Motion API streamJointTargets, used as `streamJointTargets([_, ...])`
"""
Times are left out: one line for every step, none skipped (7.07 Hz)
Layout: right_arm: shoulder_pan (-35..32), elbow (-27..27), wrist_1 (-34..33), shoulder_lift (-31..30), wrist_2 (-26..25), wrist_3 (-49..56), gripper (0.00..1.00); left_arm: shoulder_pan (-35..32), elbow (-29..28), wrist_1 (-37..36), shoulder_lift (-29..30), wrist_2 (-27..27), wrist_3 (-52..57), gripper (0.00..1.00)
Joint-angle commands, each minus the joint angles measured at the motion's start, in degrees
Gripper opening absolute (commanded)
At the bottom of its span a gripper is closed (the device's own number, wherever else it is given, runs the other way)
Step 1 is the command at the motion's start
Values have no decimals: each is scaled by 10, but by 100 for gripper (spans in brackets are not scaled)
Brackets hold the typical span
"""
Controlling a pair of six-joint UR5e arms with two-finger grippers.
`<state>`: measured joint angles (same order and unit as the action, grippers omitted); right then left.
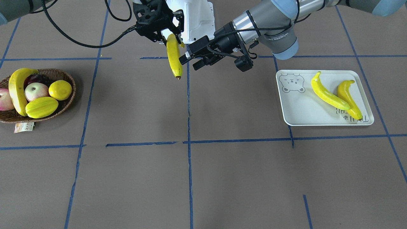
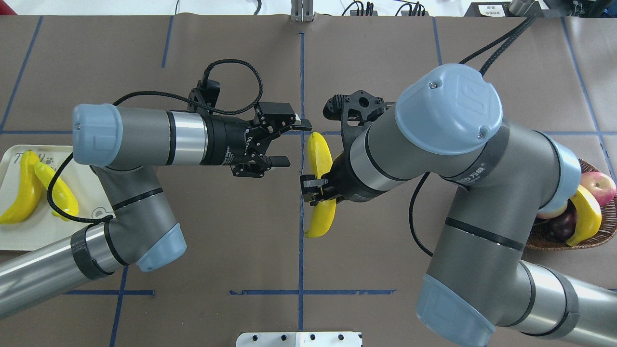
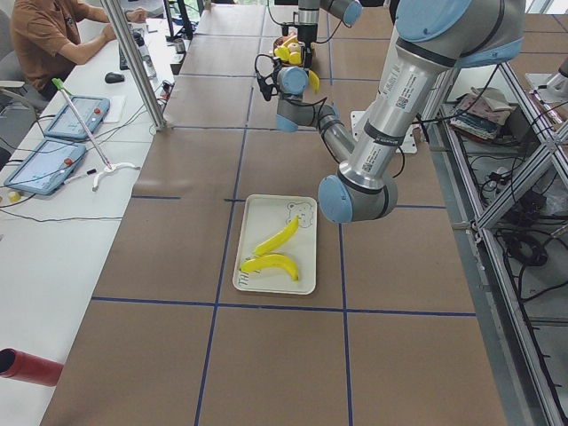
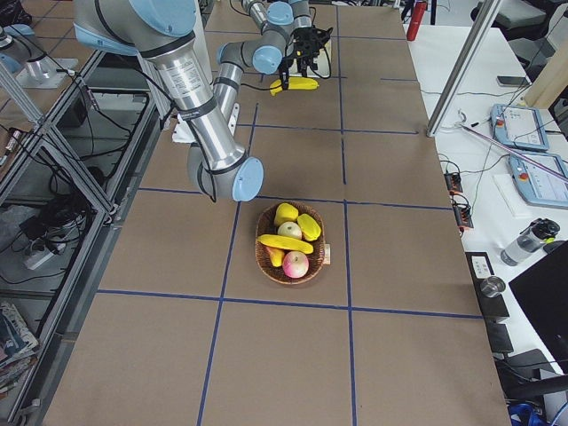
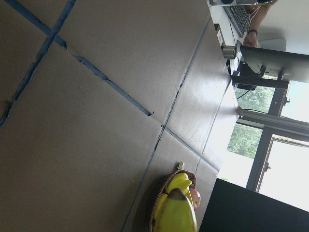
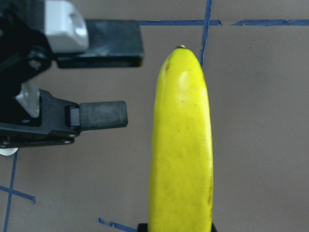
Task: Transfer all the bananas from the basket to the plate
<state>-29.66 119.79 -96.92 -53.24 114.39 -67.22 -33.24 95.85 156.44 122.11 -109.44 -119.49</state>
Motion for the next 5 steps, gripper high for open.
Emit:
streamJointTargets([5, -1, 2, 9, 0, 0, 1, 28, 0, 0, 3, 23, 4, 95])
streamJointTargets([7, -1, 2, 10, 0, 0, 1, 37, 0, 0, 3, 26, 5, 93])
streamJointTargets([7, -1, 2, 10, 0, 0, 1, 38, 1, 0, 2, 27, 7, 92])
streamJointTargets([7, -1, 2, 10, 0, 0, 1, 38, 5, 0, 2, 28, 7, 80])
streamJointTargets([7, -1, 2, 9, 0, 0, 1, 38, 16, 0, -5, 32, 7, 36])
